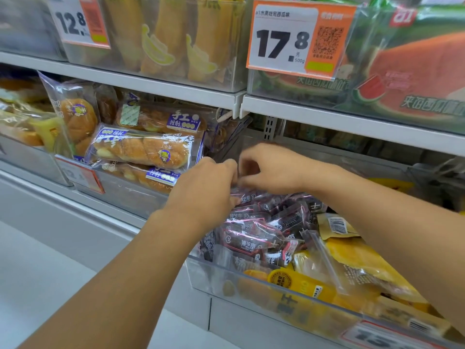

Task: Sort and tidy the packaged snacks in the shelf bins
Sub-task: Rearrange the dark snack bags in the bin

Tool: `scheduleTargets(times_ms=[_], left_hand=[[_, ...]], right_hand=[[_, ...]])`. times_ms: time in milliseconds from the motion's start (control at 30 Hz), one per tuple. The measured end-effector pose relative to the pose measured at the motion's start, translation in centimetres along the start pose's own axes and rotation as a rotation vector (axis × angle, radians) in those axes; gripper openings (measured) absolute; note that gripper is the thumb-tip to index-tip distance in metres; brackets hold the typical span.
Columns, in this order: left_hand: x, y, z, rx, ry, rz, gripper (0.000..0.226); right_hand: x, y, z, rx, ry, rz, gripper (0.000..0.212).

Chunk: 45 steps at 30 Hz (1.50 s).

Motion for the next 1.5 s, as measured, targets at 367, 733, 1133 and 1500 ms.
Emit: scheduleTargets(times_ms=[367,733,1133,1500], left_hand=[[0.2,0.2,0.1,-0.007,-0.041,-0.003,0.023],[-2.8,1.6,1.7,-0.228,-0.049,-0.062,0.032],[-3.4,1.5,0.7,-0.123,0.047,-0.061,0.024],[0.0,0.1,-0.1,0.014,0.013,-0.048,0.015]], right_hand=[[-2.0,2.5,-0.6,0.165,-0.664,-0.387,0.065],[0.7,3.7,-1.5,0.622,-0.56,-0.242,0.016],[-1.2,2.2,-0.4,-0.148,-0.382,-0.181,0.058],[-2.3,0.6,-1.4,0.173,-0.216,-0.078,0.028]])
Point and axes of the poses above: each hand's wrist, its own x-axis away from the middle knuckle, its own z-axis out of the back of the hand, y = z × x, the point moved 3 cm from there along -x, towards the middle knuckle, and after that the axes turned 1 degree about -x, right-handed, at the moved point
